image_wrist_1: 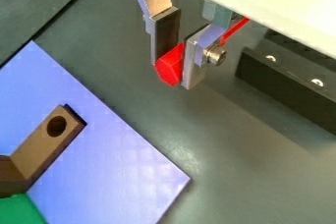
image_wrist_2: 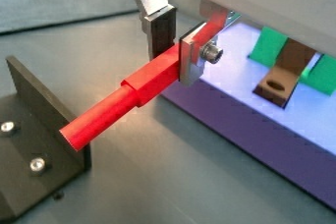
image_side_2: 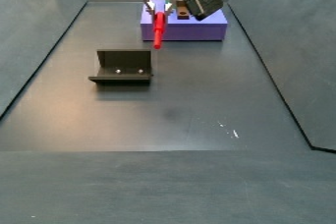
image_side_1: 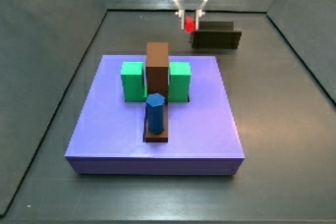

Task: Pick up the red object. Move up. Place the red object on the fixture. Regrasp the red object. Move to above the board. Insert the red object.
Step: Place the red object on the fixture.

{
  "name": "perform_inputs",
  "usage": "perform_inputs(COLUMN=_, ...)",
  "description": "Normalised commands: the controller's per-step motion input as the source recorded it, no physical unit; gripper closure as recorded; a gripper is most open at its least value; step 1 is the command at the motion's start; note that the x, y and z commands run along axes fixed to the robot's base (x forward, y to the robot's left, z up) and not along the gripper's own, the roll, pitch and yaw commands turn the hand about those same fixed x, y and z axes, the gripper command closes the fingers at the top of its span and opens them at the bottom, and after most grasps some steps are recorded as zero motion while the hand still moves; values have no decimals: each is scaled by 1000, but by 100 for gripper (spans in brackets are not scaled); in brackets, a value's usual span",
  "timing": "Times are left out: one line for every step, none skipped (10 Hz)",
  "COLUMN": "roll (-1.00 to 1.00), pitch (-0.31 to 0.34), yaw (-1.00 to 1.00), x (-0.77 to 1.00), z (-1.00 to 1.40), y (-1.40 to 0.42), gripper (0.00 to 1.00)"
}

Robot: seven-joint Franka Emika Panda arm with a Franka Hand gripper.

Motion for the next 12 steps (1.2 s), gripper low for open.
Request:
perform_inputs(roll=-1000, pitch=-89, yaw=-166, x=266, z=149, y=160, gripper=100)
perform_inputs(roll=-1000, pitch=-111, yaw=-143, x=306, z=140, y=171, gripper=100)
perform_inputs(roll=-997, pitch=0, yaw=-40, x=277, z=-89, y=394, gripper=100)
perform_inputs(roll=-917, pitch=0, yaw=-9, x=394, z=-26, y=403, gripper=100)
perform_inputs(roll=-943, pitch=43, yaw=0, x=523, z=0, y=406, gripper=100)
perform_inputs(roll=-1000, pitch=66, yaw=0, x=514, z=0, y=414, gripper=100)
perform_inputs(roll=-574, pitch=100, yaw=134, x=169, z=0, y=229, gripper=100)
perform_inputs(roll=0, pitch=-6, yaw=0, x=0, z=0, y=0, gripper=100)
perform_inputs(roll=0, pitch=-31, yaw=0, x=0, z=-51, y=0, gripper=100)
perform_inputs(roll=-6, pitch=-57, yaw=0, x=0, z=-43, y=-6, gripper=100)
perform_inputs(roll=-29, pitch=-49, yaw=0, x=17, z=-23, y=-29, gripper=100)
perform_inputs(roll=-74, pitch=-60, yaw=0, x=66, z=-46, y=0, gripper=100)
